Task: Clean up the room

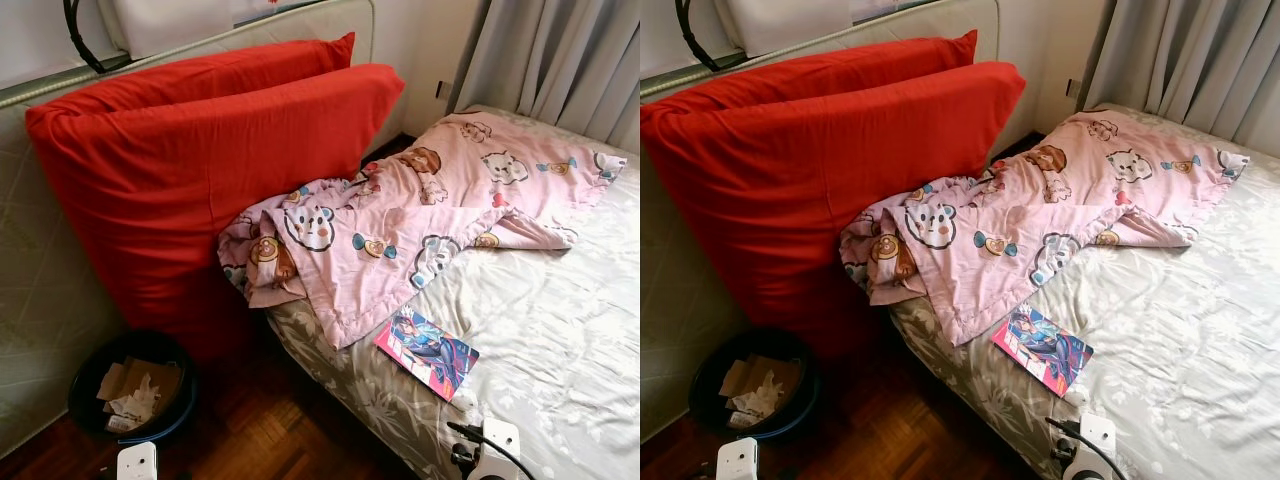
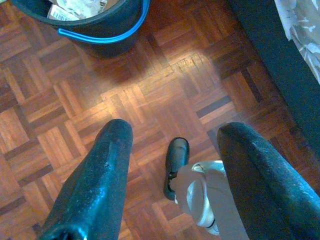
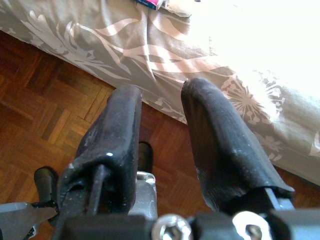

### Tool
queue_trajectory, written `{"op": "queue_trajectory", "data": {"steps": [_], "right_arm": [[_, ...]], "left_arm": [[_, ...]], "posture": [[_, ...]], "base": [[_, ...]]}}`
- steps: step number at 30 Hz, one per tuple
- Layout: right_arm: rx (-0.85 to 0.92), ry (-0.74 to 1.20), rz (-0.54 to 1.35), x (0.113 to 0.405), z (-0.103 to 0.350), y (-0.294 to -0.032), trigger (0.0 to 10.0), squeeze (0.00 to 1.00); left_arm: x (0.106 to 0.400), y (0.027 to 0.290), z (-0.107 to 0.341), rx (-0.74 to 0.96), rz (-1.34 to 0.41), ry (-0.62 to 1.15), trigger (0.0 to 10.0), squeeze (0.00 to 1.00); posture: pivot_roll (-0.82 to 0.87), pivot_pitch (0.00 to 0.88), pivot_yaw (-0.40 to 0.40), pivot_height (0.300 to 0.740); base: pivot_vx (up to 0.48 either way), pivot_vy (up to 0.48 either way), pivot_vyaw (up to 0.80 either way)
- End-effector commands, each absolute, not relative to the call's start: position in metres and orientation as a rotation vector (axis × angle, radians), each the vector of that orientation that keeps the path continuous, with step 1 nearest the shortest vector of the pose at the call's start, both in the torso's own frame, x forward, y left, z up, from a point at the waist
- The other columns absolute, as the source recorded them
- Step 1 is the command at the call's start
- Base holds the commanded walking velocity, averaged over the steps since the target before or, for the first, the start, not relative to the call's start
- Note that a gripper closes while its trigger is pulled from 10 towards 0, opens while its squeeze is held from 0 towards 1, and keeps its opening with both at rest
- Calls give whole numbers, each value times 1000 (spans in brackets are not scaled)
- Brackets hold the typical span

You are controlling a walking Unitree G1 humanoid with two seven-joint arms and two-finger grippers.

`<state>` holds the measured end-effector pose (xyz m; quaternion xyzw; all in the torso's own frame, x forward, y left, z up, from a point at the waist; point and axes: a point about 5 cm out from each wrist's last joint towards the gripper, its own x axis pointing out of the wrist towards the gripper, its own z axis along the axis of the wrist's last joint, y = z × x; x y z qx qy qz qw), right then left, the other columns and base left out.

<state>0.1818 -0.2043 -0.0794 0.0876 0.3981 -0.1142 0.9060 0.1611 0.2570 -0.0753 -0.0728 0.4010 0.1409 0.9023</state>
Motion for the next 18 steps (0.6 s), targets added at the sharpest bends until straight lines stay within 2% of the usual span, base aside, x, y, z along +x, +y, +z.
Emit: {"op": "queue_trajectory", "data": {"steps": [1,9,18], "right_arm": [[189,821,-241,181,-80,-205,10000,0],[185,825,-232,180,-80,-205,10000,0],[176,827,-222,179,-80,-206,10000,0]], "left_arm": [[155,257,-78,-135,290,869,10000,0],[155,256,-79,-130,280,870,10000,0],[154,256,-79,-117,265,877,10000,0]], "posture": [[65,34,-27,740],[64,24,-27,740],[63,16,-27,740]], "base": [[0,0,0],[0,0,0],[257,0,0]]}}
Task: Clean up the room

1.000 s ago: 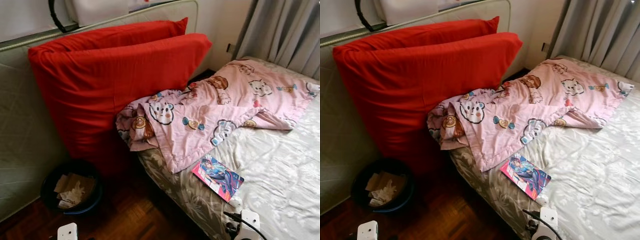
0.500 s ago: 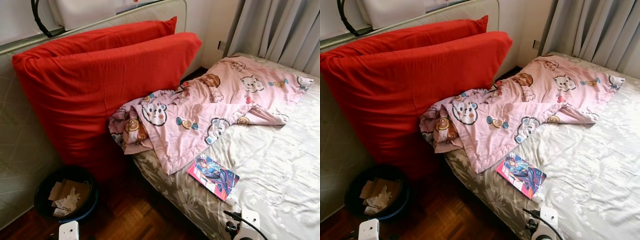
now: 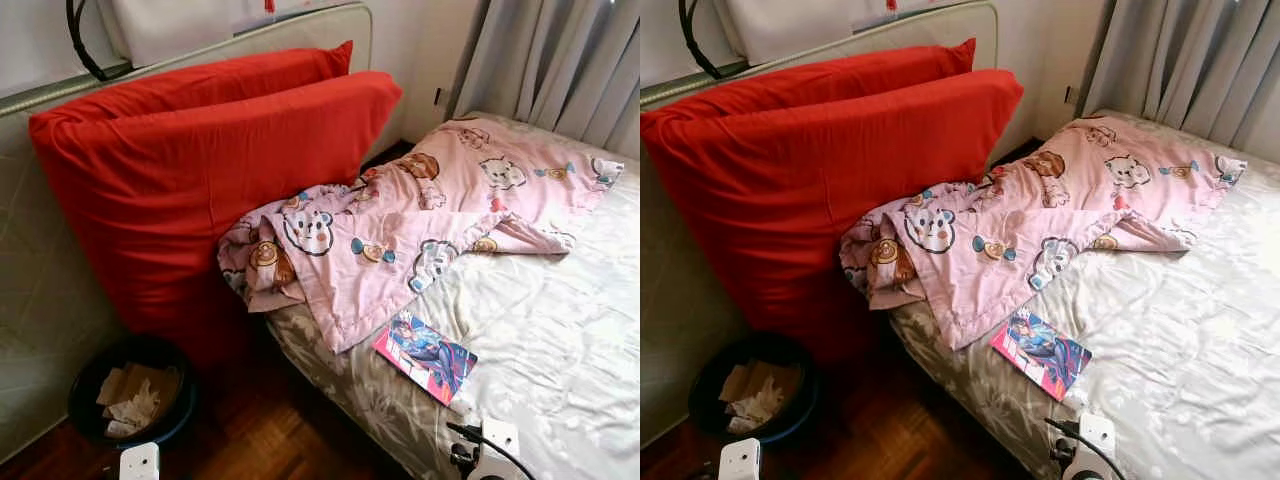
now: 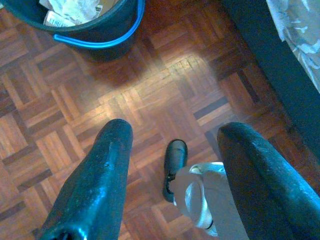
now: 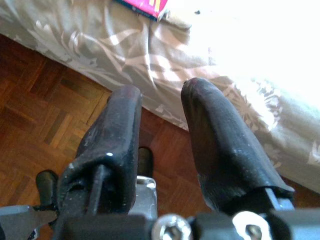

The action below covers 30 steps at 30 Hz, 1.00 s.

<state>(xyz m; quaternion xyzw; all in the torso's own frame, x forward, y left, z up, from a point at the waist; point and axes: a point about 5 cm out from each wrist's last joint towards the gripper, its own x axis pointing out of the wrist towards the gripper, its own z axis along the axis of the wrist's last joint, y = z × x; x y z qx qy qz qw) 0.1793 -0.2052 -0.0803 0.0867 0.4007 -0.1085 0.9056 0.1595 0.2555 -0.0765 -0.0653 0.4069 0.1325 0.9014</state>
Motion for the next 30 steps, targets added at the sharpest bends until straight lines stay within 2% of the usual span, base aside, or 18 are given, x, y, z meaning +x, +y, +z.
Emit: {"op": "queue_trajectory", "data": {"steps": [1,23,30], "right_arm": [[176,827,-222,179,-80,-206,10000,0],[175,818,-215,180,-80,-206,10000,0],[176,804,-218,181,-79,-206,10000,0]], "left_arm": [[154,256,-79,-116,263,877,10000,0],[160,255,-76,-92,234,855,10000,0],[165,254,-74,-88,217,826,10000,0]], "posture": [[63,16,-27,740],[60,29,-27,740],[61,36,-27,740]], "base": [[292,0,0],[283,0,0],[0,0,0]]}}
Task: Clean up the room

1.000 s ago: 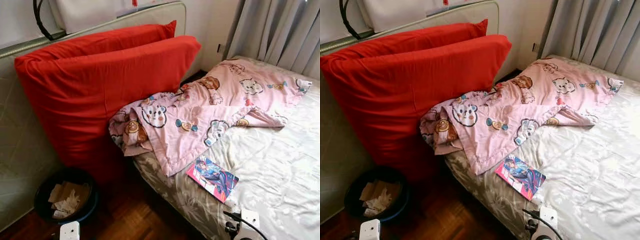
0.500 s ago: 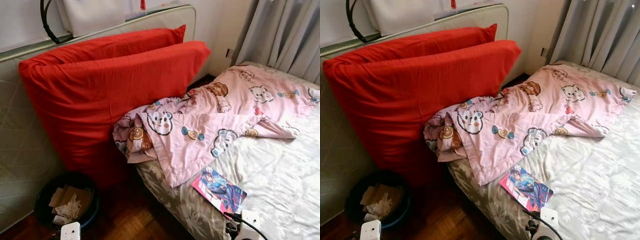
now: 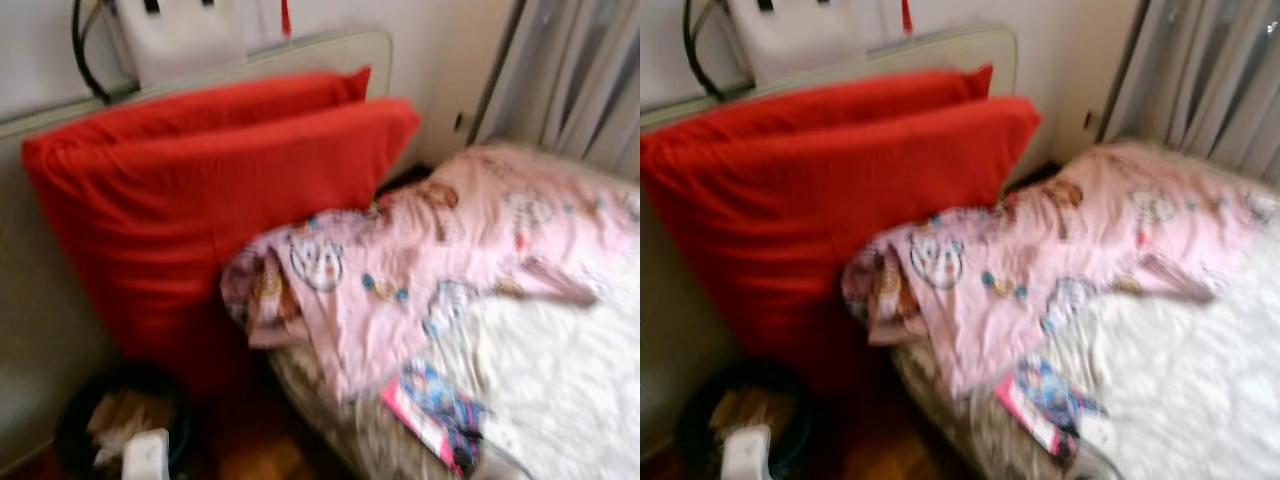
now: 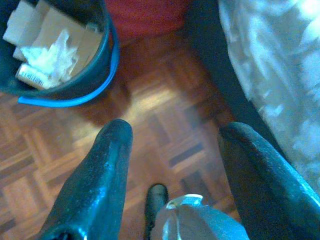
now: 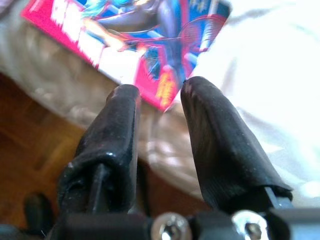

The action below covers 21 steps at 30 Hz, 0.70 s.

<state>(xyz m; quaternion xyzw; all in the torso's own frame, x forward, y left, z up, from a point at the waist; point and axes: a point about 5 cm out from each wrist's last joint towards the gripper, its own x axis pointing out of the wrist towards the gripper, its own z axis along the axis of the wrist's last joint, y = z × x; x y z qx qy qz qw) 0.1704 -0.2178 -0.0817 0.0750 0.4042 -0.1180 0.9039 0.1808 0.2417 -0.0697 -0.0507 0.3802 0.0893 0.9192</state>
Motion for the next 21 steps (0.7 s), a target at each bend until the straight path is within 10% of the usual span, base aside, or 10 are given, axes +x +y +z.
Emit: {"op": "queue_trajectory", "data": {"steps": [1,21], "right_arm": [[176,804,-218,181,-79,-206,10000,0],[209,609,-164,190,-67,-205,10000,0]], "left_arm": [[165,254,-74,-88,217,826,10000,0],[178,262,-57,-41,250,601,10000,0]], "posture": [[61,36,-27,740],[57,84,-18,740]], "base": [[0,0,0],[0,0,0]]}}
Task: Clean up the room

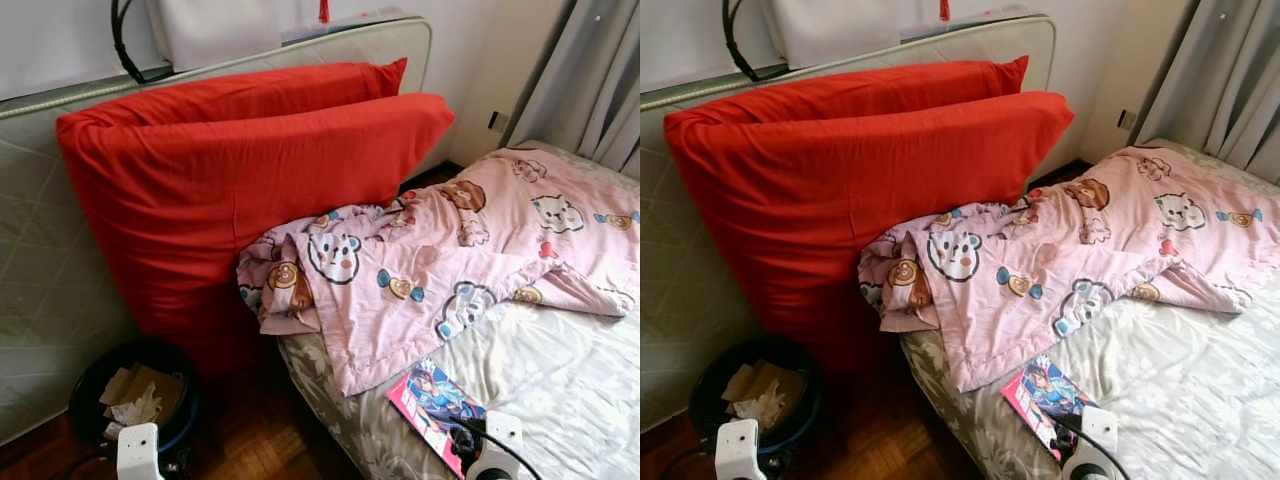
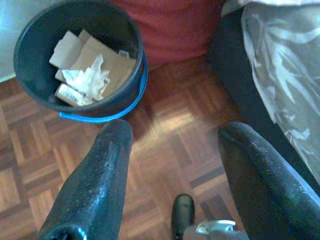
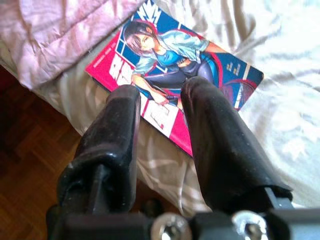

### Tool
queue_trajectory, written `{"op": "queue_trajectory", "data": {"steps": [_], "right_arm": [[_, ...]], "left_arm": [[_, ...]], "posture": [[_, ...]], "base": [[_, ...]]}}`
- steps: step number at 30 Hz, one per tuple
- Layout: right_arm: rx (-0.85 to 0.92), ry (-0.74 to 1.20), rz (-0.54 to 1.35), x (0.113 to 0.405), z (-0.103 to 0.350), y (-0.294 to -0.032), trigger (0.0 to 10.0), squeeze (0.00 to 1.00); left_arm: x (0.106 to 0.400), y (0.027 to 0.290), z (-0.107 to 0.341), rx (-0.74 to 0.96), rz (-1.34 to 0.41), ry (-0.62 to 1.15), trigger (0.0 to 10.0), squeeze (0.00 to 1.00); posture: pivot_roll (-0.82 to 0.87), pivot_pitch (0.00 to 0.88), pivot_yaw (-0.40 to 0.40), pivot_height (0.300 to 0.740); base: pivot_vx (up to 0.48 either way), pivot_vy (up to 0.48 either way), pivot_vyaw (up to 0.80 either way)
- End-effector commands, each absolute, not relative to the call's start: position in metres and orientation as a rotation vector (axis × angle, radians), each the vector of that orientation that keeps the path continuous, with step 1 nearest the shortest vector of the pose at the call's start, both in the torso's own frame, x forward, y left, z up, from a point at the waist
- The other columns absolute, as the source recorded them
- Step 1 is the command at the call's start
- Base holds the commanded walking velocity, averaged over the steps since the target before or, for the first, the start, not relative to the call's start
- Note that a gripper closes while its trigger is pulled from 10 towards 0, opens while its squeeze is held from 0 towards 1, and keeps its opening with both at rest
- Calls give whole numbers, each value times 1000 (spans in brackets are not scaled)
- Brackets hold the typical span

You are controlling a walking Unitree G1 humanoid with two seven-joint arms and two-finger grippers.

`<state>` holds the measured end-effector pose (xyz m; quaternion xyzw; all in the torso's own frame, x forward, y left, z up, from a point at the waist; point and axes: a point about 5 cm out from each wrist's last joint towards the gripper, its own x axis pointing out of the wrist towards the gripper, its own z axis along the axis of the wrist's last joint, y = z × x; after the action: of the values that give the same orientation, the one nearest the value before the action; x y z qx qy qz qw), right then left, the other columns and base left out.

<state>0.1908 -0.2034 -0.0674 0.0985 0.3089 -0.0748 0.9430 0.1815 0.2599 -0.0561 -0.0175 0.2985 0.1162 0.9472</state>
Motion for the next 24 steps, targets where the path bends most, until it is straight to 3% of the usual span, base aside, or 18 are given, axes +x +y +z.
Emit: {"op": "queue_trajectory", "data": {"steps": [1,6,7,8,9,10,13,17,20,24], "right_arm": [[216,591,-169,190,-66,-205,10000,0],[208,519,-148,190,-61,-205,10000,0],[200,511,-142,190,-60,-205,10000,0],[200,511,-142,190,-60,-205,10000,0],[199,490,-151,188,-60,-206,10000,0],[203,482,-158,187,-60,-206,10000,0],[208,457,-176,183,-59,-207,10000,0],[204,407,-179,185,-55,-209,10000,0],[132,44,-166,268,19,-223,10000,0],[119,-53,-193,265,31,-225,10000,0]], "left_arm": [[178,262,-56,-51,254,585,10000,0],[178,261,-53,-22,228,538,10000,0],[206,251,-36,7,192,413,10000,0],[206,251,-36,7,192,413,10000,0],[256,230,2,49,136,190,10000,0],[268,225,12,53,130,148,10000,0],[287,217,32,41,108,67,10000,0],[290,211,39,40,61,24,10000,0],[288,207,39,42,27,7,10000,0],[280,208,36,53,23,12,10000,0]], "posture": [[56,86,-17,740],[43,92,-13,740],[41,93,-12,740],[41,93,-12,740],[36,87,-10,740],[27,85,-8,740],[15,76,-5,740],[5,72,2,740],[8,71,13,740],[5,73,26,740]], "base": [[0,0,0],[0,0,0],[0,0,0],[0,0,0],[0,0,0],[0,0,0],[0,0,0],[0,0,0],[0,0,0],[0,0,0]]}}
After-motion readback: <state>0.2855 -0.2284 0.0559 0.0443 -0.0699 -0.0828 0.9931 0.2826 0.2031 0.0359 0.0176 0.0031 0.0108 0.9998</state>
